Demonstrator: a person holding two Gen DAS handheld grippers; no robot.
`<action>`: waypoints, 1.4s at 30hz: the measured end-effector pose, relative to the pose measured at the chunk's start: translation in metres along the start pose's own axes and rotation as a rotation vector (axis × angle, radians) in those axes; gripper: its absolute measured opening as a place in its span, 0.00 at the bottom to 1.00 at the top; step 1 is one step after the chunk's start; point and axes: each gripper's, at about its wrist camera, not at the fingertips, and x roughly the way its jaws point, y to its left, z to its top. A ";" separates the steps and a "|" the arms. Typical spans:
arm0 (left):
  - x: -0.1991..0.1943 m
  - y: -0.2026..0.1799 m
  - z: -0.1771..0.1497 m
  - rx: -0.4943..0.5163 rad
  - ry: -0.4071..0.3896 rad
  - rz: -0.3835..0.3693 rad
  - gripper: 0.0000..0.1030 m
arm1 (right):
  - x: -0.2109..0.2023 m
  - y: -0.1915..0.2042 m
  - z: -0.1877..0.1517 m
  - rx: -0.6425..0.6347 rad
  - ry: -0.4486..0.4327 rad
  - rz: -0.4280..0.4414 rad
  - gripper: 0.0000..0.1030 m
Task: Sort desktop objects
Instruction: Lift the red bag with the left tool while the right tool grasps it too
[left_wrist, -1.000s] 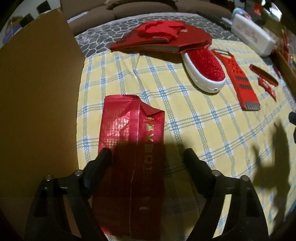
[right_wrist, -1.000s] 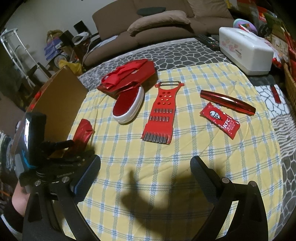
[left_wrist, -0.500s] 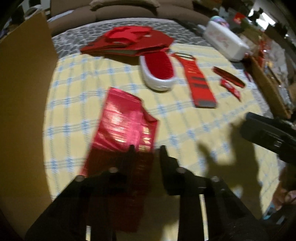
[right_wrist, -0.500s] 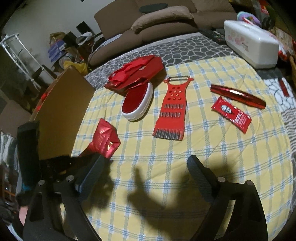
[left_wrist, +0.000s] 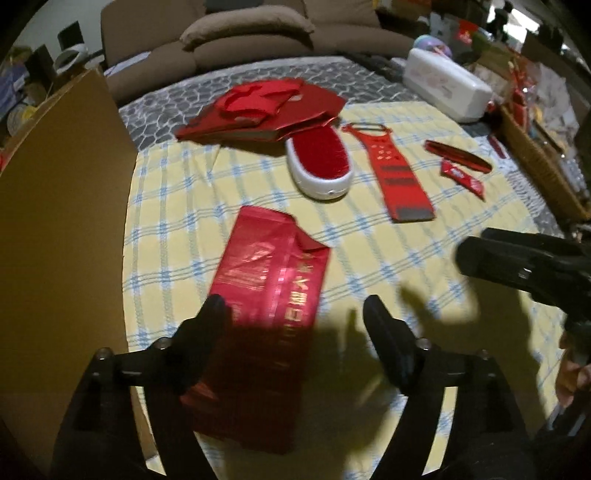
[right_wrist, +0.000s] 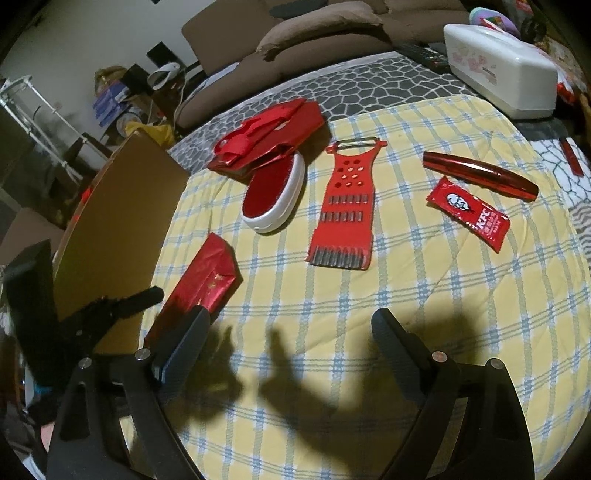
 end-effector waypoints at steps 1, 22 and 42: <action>0.004 0.003 0.001 0.004 0.016 0.006 0.74 | 0.000 0.001 0.000 -0.002 0.000 0.000 0.89; 0.012 0.011 -0.014 -0.067 0.052 -0.140 0.43 | 0.014 0.007 -0.005 0.023 0.038 0.070 0.89; -0.027 -0.019 -0.016 -0.052 -0.046 -0.234 0.71 | 0.011 0.028 0.002 0.118 0.026 0.279 0.08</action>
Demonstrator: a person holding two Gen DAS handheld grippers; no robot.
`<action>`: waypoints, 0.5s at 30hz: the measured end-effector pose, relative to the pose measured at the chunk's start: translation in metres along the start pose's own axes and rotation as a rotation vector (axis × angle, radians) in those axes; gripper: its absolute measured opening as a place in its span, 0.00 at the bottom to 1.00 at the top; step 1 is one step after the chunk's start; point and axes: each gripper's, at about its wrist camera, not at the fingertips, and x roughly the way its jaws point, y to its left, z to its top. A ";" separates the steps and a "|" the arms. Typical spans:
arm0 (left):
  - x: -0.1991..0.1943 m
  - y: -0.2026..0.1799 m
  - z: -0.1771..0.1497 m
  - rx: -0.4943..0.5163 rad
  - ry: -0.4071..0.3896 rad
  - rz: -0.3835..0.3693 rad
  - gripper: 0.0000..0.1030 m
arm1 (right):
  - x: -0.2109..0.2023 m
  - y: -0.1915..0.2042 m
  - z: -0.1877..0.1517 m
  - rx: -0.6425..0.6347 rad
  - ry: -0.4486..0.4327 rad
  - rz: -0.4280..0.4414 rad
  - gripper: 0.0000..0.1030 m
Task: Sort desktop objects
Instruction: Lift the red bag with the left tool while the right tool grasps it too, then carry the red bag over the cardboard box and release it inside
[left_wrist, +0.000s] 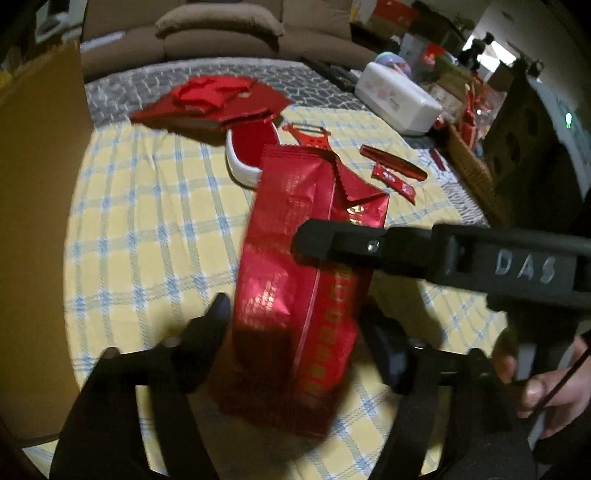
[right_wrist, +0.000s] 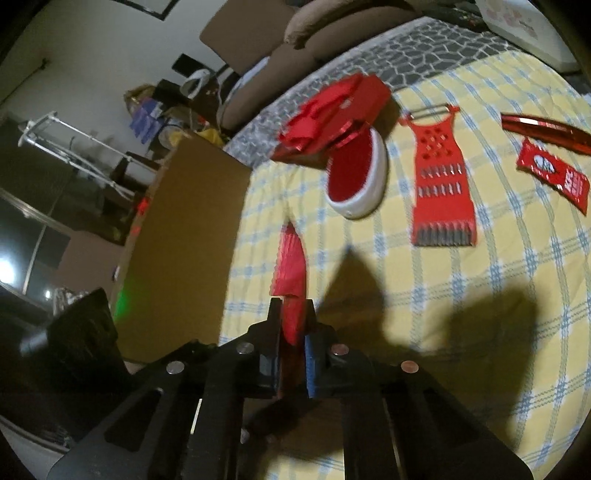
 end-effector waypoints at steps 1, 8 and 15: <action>-0.002 0.000 0.000 0.009 -0.008 0.013 0.73 | -0.002 0.003 0.001 -0.003 -0.004 0.006 0.08; -0.032 -0.003 0.006 0.047 -0.100 0.041 0.74 | -0.013 0.027 0.008 -0.017 -0.051 0.065 0.07; -0.055 -0.015 0.011 0.096 -0.162 0.010 0.62 | -0.016 0.044 0.013 0.012 -0.054 0.157 0.07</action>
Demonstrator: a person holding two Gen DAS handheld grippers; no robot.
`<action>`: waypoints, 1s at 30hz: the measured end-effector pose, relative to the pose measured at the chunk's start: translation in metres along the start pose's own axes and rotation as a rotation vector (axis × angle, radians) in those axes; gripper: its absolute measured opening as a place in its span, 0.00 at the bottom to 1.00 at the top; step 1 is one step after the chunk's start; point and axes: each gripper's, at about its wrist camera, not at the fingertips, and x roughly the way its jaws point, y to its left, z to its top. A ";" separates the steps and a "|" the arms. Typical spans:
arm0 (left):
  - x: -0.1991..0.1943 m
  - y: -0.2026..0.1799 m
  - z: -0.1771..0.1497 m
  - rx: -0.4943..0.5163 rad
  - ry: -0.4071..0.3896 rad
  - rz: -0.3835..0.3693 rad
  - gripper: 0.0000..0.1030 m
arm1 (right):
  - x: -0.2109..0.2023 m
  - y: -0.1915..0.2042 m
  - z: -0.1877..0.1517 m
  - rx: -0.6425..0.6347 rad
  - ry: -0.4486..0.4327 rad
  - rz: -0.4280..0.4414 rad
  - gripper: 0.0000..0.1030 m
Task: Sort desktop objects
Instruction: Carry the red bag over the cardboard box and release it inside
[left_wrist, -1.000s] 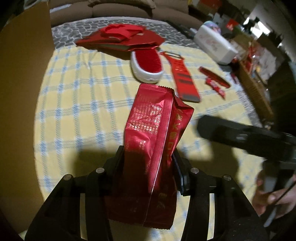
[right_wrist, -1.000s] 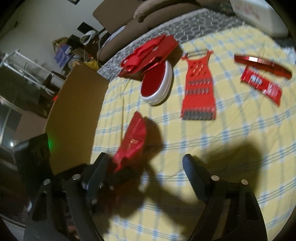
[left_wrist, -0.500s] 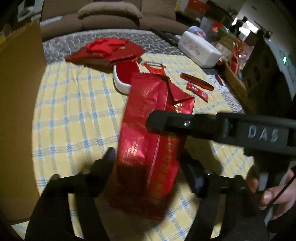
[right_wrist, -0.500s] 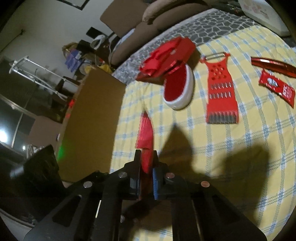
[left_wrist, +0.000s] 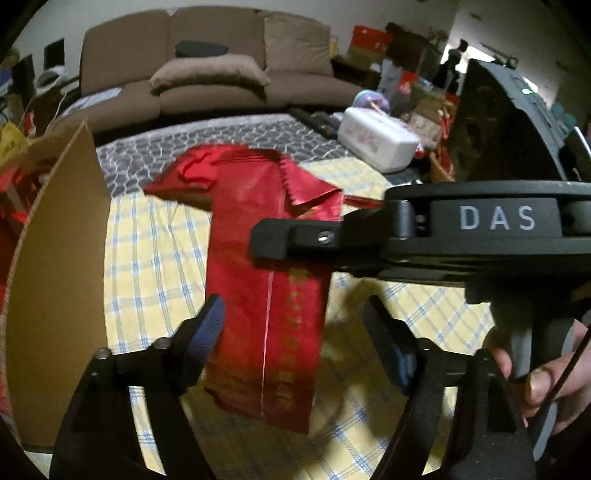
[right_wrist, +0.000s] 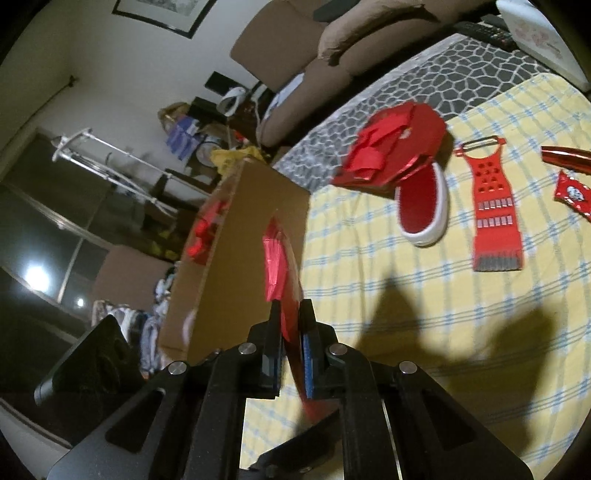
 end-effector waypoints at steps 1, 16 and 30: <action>-0.003 -0.001 0.002 0.004 -0.006 0.000 0.54 | 0.000 0.005 0.001 -0.002 -0.003 0.008 0.08; -0.063 0.048 0.027 -0.114 -0.140 -0.076 0.35 | 0.001 0.077 0.016 -0.060 -0.064 0.146 0.08; -0.120 0.118 0.043 -0.172 -0.222 -0.077 0.34 | 0.045 0.151 0.024 -0.113 -0.049 0.304 0.08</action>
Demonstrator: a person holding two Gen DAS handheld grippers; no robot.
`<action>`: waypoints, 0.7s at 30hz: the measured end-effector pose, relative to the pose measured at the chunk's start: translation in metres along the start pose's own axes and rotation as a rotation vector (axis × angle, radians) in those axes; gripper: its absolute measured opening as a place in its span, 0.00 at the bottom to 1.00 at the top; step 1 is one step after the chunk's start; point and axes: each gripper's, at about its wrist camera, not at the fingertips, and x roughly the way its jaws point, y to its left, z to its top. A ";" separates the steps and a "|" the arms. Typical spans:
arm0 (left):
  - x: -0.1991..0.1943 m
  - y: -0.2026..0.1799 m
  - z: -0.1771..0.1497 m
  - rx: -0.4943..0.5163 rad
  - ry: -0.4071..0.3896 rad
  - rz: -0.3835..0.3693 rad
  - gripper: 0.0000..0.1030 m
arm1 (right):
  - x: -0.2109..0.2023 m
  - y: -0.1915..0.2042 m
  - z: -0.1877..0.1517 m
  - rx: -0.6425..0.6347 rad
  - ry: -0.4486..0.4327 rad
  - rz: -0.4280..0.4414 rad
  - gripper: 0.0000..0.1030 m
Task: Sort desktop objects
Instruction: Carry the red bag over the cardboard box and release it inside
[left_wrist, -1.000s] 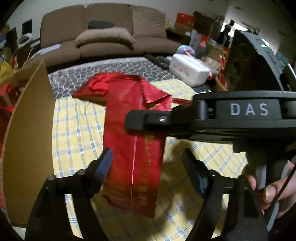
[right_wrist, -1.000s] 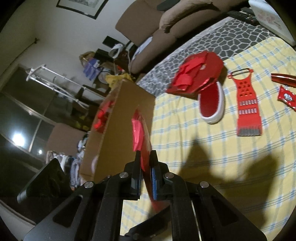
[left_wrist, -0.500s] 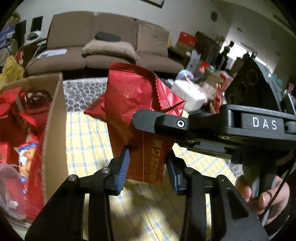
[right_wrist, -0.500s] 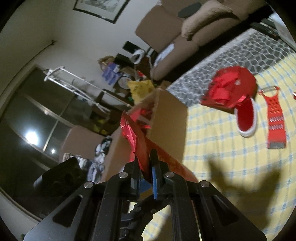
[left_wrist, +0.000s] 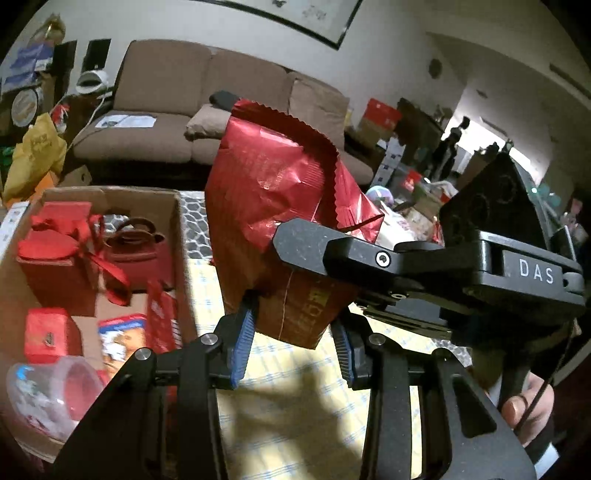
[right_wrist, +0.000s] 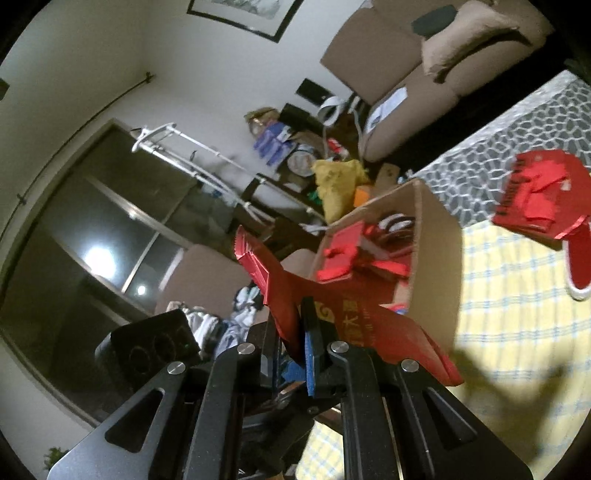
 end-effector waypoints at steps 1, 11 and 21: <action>-0.005 0.004 0.002 0.003 -0.006 0.006 0.34 | 0.006 0.001 0.000 -0.002 0.006 0.012 0.08; -0.008 0.048 0.000 -0.065 0.021 0.030 0.34 | 0.045 -0.009 -0.009 0.034 0.034 0.064 0.10; -0.024 0.067 -0.003 -0.068 0.060 0.042 0.39 | 0.053 -0.001 -0.015 0.047 0.048 0.061 0.10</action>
